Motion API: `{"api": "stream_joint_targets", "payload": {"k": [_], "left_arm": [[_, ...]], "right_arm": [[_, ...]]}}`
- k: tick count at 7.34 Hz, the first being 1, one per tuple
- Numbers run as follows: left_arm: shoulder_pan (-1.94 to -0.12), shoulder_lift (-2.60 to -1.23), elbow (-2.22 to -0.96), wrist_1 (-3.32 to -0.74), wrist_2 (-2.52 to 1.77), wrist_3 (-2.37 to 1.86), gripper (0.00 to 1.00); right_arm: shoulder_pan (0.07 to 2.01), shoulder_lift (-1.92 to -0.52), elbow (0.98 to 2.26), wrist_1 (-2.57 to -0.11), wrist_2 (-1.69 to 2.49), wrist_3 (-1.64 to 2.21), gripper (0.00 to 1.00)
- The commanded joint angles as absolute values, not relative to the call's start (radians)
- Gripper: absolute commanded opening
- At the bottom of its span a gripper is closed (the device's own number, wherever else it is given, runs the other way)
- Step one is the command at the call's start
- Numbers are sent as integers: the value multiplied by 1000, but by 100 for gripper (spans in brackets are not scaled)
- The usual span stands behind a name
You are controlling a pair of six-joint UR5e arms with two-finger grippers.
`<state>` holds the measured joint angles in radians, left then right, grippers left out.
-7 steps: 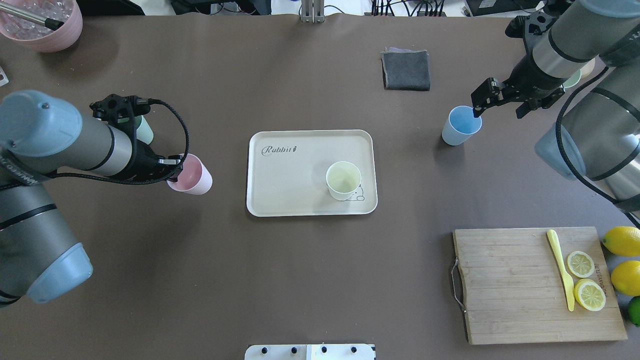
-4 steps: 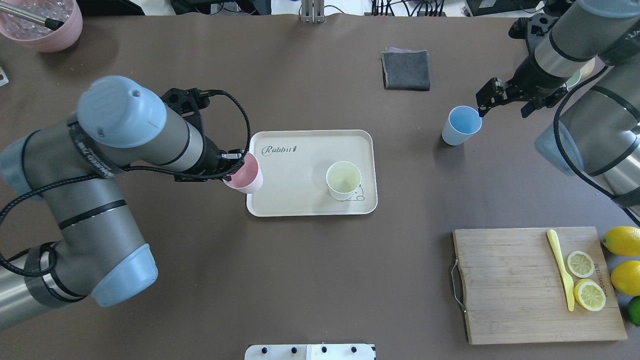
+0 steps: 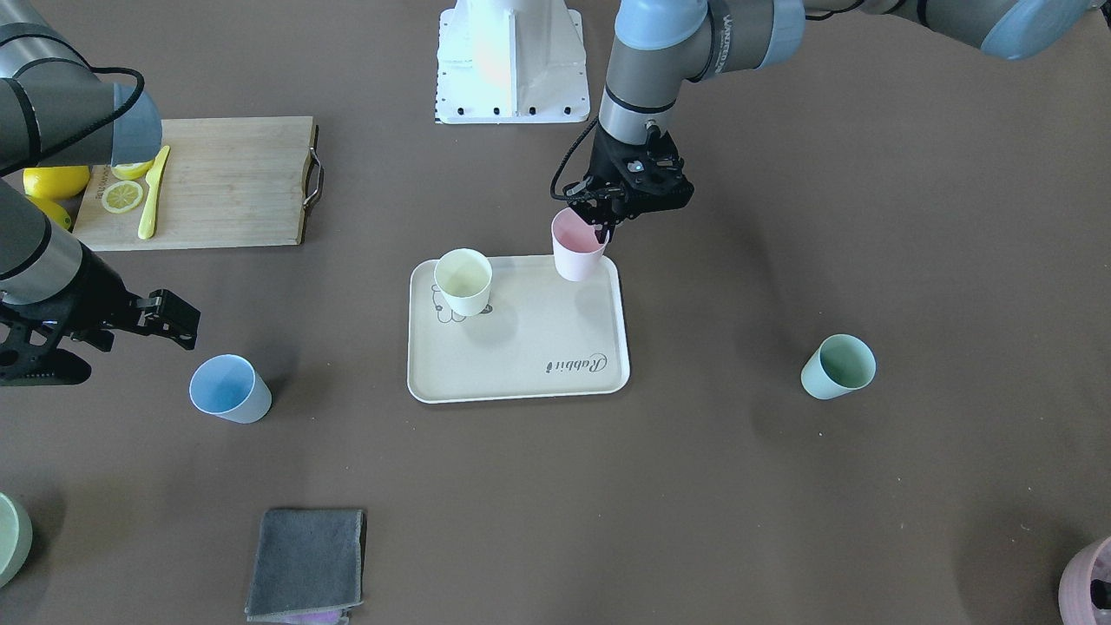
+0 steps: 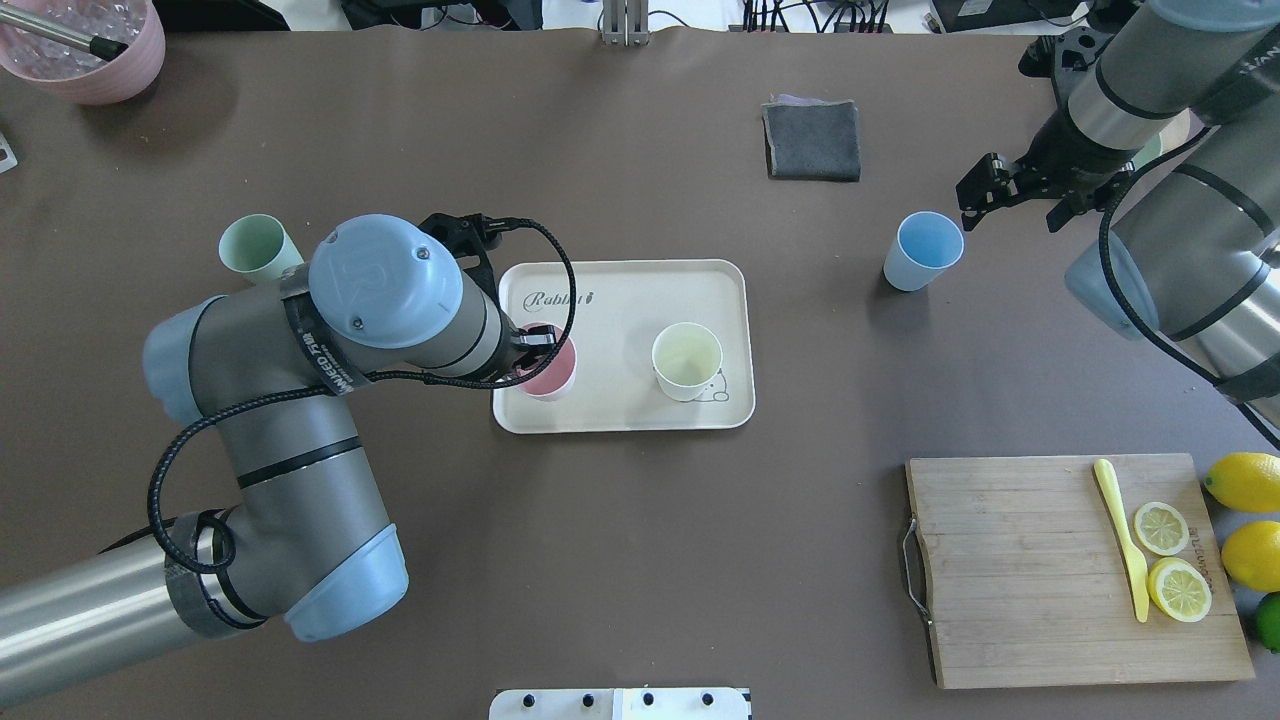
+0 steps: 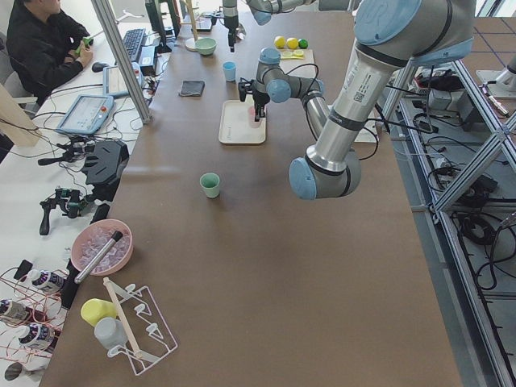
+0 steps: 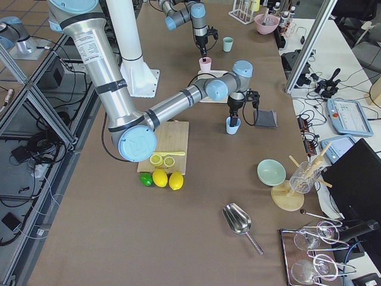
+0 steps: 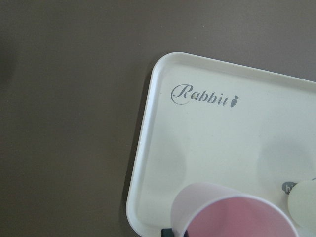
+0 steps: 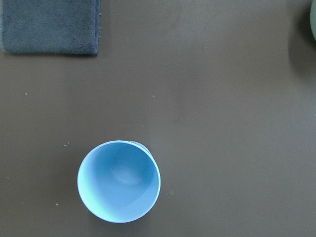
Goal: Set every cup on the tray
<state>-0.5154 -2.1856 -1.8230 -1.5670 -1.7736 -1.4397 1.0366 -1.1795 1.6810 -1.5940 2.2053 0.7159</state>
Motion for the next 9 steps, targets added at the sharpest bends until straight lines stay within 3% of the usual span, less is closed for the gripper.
{"api": "stream_joint_targets", "payload": {"k": [1, 7, 9], "left_arm": [[-508, -2194, -1793, -1571, -1764, -1437, 0], [-494, -2217, -1726, -1621, -1727, -1439, 0], [-495, -2218, -1704, -1650, -1727, -1439, 10]], "right_arm": [[1037, -1175, 1593, -1466, 2192, 718, 100], [1037, -1177, 1563, -1411, 2200, 726, 100], [1034, -1180, 1563, -1411, 2198, 727, 100]]}}
